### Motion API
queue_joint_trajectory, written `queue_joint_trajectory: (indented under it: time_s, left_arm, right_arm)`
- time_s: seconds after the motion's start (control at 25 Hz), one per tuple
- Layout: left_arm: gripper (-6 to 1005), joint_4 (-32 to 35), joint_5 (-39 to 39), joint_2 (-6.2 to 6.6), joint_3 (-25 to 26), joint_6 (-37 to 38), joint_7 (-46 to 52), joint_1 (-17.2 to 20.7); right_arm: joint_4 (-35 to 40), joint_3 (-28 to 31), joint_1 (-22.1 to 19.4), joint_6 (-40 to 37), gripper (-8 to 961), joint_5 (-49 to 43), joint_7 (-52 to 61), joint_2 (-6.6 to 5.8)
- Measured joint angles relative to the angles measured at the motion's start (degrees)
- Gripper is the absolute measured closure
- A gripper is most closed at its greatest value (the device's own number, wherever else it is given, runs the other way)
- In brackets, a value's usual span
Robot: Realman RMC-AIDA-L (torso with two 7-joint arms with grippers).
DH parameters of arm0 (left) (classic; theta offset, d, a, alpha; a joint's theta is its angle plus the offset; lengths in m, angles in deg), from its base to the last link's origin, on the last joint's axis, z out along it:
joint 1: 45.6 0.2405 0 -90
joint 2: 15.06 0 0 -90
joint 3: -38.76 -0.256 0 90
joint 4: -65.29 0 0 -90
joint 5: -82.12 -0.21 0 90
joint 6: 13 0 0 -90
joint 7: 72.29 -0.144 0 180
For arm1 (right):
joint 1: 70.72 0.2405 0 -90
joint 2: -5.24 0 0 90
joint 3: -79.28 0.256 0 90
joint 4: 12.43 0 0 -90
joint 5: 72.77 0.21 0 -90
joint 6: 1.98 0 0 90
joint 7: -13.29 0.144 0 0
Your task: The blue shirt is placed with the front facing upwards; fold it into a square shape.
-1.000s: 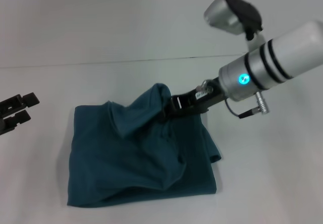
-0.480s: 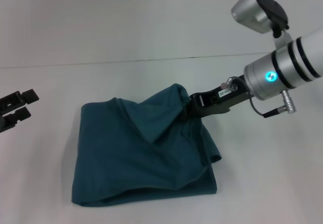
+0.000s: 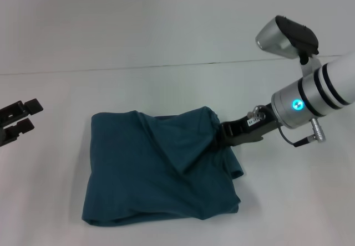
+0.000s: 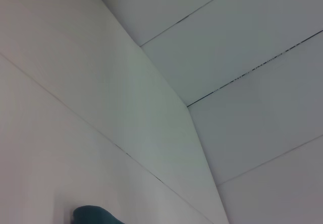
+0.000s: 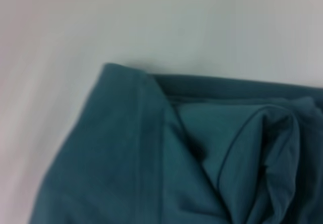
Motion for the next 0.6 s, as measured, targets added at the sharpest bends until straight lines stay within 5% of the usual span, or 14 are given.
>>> queue_joint_trajectory:
  time_s: [0.4, 0.6]
  left_arm:
    - [230, -0.8, 0.0, -0.07, 0.04, 0.0, -0.32, 0.0]
    - [230, -0.8, 0.0, -0.07, 0.02, 0.01, -0.35, 0.0]
  right_arm:
    - [-1.07, 0.37, -0.04, 3.9, 858, -3.02, 0.57, 0.11]
    - [-0.74, 0.59, -0.25, 4.4, 687, -2.72, 0.67, -0.02]
